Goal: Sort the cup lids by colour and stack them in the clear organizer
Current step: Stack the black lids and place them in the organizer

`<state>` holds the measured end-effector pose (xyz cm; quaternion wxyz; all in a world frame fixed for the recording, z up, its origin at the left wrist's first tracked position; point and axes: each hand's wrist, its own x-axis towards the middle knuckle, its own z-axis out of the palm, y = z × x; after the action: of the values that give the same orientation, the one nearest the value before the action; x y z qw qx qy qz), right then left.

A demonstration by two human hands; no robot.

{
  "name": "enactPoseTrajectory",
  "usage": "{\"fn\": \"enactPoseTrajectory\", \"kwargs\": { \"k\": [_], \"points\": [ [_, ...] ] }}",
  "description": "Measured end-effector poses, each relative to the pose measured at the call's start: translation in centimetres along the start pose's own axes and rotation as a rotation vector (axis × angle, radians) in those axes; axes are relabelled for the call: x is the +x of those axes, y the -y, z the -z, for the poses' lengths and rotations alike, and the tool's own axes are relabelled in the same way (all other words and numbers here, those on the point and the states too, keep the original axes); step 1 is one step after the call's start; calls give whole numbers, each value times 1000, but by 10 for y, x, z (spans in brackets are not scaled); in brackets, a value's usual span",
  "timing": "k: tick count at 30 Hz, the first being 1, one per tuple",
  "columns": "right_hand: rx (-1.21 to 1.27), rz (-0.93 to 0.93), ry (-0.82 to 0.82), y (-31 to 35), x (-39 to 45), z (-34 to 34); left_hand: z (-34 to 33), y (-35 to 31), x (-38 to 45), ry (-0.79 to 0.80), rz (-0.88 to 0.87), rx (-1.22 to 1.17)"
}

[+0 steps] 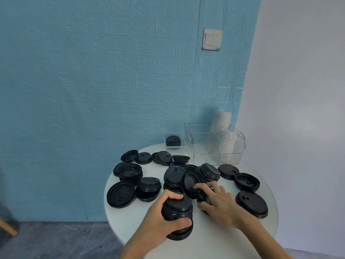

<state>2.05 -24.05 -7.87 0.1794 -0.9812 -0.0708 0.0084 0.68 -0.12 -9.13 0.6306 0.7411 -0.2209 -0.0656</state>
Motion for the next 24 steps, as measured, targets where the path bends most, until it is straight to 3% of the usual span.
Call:
{"fn": "enactPoseTrajectory", "kwargs": {
  "k": [4,10,14,20,24],
  "points": [
    [290,50,-7,-3,-2,12,0,0,0,3,4,16],
    [633,129,-312,16,-4,33,1,4,3,-2,15,10],
    [990,168,-404,39,1,28,0,6,4,0,7,19],
    [1219,174,-476,72,8,7,-1,5,4,19,1,10],
    [1227,189,-448,81,10,-12,-2,6,6,15,17,-75]
  ]
}}
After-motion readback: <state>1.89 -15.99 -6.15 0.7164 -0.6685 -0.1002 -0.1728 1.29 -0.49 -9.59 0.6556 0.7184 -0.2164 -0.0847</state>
